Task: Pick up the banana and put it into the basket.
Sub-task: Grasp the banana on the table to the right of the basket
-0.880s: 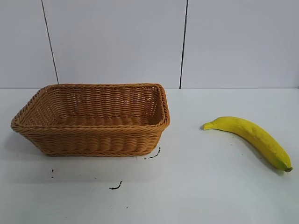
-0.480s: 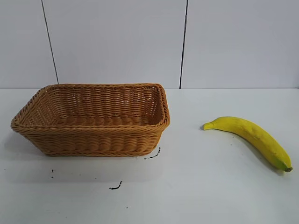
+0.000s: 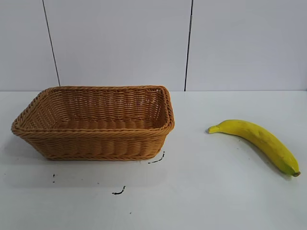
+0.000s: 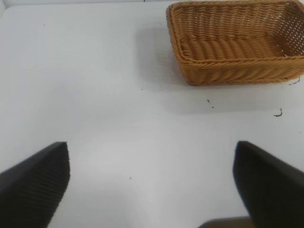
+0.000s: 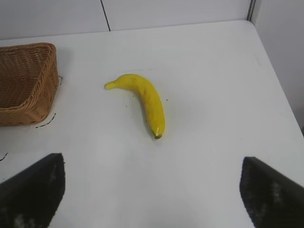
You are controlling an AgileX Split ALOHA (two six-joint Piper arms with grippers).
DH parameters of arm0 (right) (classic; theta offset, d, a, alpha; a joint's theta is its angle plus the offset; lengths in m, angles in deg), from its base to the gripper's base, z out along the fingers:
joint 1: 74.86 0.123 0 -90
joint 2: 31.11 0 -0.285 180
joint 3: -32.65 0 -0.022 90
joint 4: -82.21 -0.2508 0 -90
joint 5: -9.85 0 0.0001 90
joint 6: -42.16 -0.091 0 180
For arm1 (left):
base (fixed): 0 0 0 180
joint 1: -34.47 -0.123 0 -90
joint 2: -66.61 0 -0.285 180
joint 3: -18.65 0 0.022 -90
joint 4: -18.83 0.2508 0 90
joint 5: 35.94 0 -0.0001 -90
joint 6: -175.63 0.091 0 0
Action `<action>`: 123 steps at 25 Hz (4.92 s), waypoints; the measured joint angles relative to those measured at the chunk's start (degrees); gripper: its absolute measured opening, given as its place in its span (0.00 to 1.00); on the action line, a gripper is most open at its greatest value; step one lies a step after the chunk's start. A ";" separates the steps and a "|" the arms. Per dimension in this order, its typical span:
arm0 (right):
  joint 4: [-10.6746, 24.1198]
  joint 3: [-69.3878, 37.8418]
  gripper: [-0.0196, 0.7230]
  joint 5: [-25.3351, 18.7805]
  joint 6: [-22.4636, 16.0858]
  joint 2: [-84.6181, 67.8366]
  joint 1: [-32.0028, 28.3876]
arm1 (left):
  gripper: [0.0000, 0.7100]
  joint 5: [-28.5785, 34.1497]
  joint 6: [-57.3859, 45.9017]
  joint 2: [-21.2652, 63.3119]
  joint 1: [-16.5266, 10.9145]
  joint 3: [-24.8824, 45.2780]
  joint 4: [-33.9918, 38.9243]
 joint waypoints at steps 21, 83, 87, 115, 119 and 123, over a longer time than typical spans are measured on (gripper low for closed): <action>0.22 34.33 0.96 -7.31 5.98 61.37 0.00 | 0.98 0.00 0.00 0.00 0.00 0.00 0.00; 1.20 46.68 0.96 7.69 20.09 101.56 5.99 | 0.98 0.03 0.00 0.00 0.00 0.00 0.00; 1.83 46.68 0.96 7.72 19.36 101.56 5.99 | 0.98 0.03 0.00 0.00 0.00 0.00 0.00; 4.47 46.68 0.43 8.36 17.34 103.62 5.99 | 0.98 -0.04 0.00 0.00 0.00 0.00 0.00; 5.95 46.83 0.43 7.62 17.34 103.62 5.99 | 0.98 0.01 0.00 0.00 0.00 0.00 0.00; 5.73 49.46 0.43 4.32 16.81 103.05 5.99 | 0.98 0.01 0.00 0.00 0.00 0.00 0.00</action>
